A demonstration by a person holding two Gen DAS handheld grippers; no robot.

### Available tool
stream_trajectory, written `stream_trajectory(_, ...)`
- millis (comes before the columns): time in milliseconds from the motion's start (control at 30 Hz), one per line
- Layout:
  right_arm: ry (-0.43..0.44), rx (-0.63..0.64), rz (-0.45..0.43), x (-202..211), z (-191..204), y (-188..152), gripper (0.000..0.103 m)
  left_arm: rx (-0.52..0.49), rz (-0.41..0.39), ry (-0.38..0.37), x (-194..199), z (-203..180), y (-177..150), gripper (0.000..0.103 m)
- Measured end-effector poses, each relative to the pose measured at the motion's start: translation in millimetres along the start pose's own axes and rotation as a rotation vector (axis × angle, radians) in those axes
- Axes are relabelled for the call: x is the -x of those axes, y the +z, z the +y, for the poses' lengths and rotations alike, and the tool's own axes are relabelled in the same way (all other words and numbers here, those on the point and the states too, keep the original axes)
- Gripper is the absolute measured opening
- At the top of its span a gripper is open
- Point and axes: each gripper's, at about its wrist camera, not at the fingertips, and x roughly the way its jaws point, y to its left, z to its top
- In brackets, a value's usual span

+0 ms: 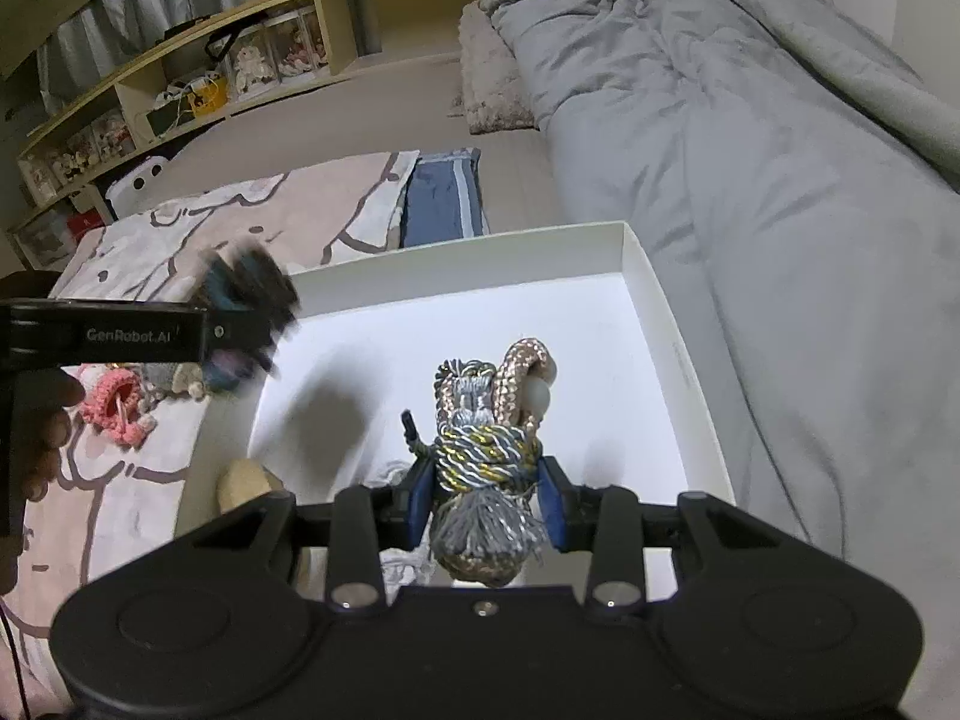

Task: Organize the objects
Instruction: 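Open the left tool dropping the crochet piece while the right tool releases the rope toy into the box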

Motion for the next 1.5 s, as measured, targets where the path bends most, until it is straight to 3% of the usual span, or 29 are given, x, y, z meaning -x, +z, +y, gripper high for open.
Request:
stream_trajectory(133,-0.024,-0.023,0.009,-1.2,-4.5,-2.1,0.052,-0.004,0.058,-0.028,-3.8,2.9,-7.1,0.085)
stream_trajectory(833,-0.032,-0.040,-0.012,30.6,2.2,3.3,0.052,-0.007,0.068,-0.048,34.2,1.1,-10.2,0.086)
stream_trajectory(1200,-0.038,-0.046,-0.037,55.8,14.1,-0.6,0.053,-0.013,0.074,-0.066,65.4,1.7,-25.9,0.097)
stream_trajectory(1400,-0.057,-0.042,-0.050,66.3,18.6,-10.7,0.065,-0.018,0.074,-0.065,79.9,4.6,-35.6,0.102)
stream_trajectory(1500,-0.071,-0.030,-0.061,72.5,21.5,-17.3,0.076,-0.018,0.070,-0.065,85.9,6.0,-40.2,0.103)
